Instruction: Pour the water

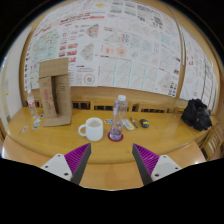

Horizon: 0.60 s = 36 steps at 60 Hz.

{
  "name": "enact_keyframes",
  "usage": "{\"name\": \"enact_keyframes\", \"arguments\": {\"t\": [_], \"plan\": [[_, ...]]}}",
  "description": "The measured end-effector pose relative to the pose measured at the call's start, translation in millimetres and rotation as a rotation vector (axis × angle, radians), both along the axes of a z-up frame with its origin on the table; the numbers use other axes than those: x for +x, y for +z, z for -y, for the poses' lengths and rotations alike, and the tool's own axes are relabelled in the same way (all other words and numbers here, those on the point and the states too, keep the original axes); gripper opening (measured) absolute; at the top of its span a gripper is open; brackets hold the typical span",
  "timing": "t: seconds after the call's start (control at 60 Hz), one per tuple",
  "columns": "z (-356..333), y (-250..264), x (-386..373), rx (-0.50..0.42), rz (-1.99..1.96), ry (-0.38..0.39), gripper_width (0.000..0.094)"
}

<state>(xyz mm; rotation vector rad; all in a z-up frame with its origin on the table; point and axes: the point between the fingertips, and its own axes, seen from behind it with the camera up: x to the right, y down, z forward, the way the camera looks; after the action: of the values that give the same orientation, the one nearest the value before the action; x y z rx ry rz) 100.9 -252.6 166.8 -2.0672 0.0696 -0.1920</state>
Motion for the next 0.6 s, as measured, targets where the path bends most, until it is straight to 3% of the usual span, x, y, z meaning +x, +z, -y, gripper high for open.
{"name": "enact_keyframes", "arguments": {"t": [0.35,0.6], "plan": [[193,39,-65,0.008,0.001,-0.003,0.0851],[245,52,-91,0.021,0.008,0.012,0.0851]]}}
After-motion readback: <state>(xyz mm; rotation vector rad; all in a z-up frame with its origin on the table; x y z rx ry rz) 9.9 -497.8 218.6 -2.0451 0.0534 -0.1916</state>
